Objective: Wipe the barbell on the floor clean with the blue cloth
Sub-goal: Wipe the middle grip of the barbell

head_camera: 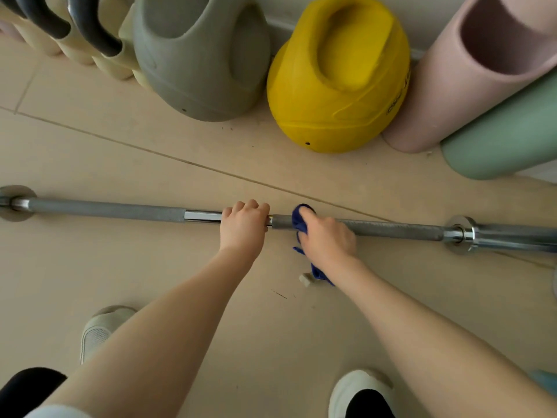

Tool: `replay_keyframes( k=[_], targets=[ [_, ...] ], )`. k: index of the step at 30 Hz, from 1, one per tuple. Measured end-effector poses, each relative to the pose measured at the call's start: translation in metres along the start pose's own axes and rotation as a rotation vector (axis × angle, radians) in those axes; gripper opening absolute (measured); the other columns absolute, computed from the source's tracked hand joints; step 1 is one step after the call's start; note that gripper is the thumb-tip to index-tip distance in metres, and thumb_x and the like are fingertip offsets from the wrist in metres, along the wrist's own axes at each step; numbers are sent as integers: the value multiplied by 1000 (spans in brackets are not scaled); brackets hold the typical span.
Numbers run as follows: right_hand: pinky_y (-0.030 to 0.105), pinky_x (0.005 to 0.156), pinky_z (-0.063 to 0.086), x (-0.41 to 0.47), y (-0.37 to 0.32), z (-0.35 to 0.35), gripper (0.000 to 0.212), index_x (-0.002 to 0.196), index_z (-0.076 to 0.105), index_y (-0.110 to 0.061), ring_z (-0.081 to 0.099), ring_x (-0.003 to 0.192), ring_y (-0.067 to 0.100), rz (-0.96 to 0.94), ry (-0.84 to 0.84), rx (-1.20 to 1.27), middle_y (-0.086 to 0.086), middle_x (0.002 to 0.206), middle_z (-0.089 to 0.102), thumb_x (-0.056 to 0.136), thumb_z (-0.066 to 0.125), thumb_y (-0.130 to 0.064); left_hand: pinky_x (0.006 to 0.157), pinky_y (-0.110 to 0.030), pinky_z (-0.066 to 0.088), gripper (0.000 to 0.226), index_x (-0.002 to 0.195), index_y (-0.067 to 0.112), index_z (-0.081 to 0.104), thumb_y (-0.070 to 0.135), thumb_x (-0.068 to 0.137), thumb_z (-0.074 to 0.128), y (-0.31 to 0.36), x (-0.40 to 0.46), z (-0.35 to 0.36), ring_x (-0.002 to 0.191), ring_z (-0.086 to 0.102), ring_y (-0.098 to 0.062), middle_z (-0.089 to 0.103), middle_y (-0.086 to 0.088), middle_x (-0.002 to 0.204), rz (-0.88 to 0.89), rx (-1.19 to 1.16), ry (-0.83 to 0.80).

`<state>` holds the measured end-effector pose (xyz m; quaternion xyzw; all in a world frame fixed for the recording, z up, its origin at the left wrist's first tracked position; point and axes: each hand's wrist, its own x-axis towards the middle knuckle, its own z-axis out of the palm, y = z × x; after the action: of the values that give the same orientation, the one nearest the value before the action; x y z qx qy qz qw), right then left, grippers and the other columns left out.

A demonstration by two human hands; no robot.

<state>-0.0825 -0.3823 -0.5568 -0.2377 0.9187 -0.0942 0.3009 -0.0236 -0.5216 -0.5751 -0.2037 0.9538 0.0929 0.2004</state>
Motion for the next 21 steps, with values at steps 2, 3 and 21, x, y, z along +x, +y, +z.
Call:
replay_keyframes(
  k=[2,3,21],
  targets=[
    [33,59,37,1,1,-2,24,117,43,-28,55,75,32,-21,-16,-15,12,87,61,94,40,-25,84,-33,36,18,109,14,58,19,92,52,-1,1,-1,102,51,-28,58,-5,109,9,3,-1],
    [33,60,38,0,12,-6,28,121,42,-31,57,79,32,15,-12,-39,12,91,62,94,39,-26,84,-33,36,18,109,14,58,19,92,52,-1,0,-2,102,51,-28,57,-5,111,14,-3,0],
    [43,75,49,-40,134,-25,45,137,34,-30,60,95,40,424,176,43,18,109,63,94,45,-26,103,-35,30,48,137,20,41,21,90,50,50,-14,1,125,39,-24,42,-1,137,185,-97,5]
  ],
)
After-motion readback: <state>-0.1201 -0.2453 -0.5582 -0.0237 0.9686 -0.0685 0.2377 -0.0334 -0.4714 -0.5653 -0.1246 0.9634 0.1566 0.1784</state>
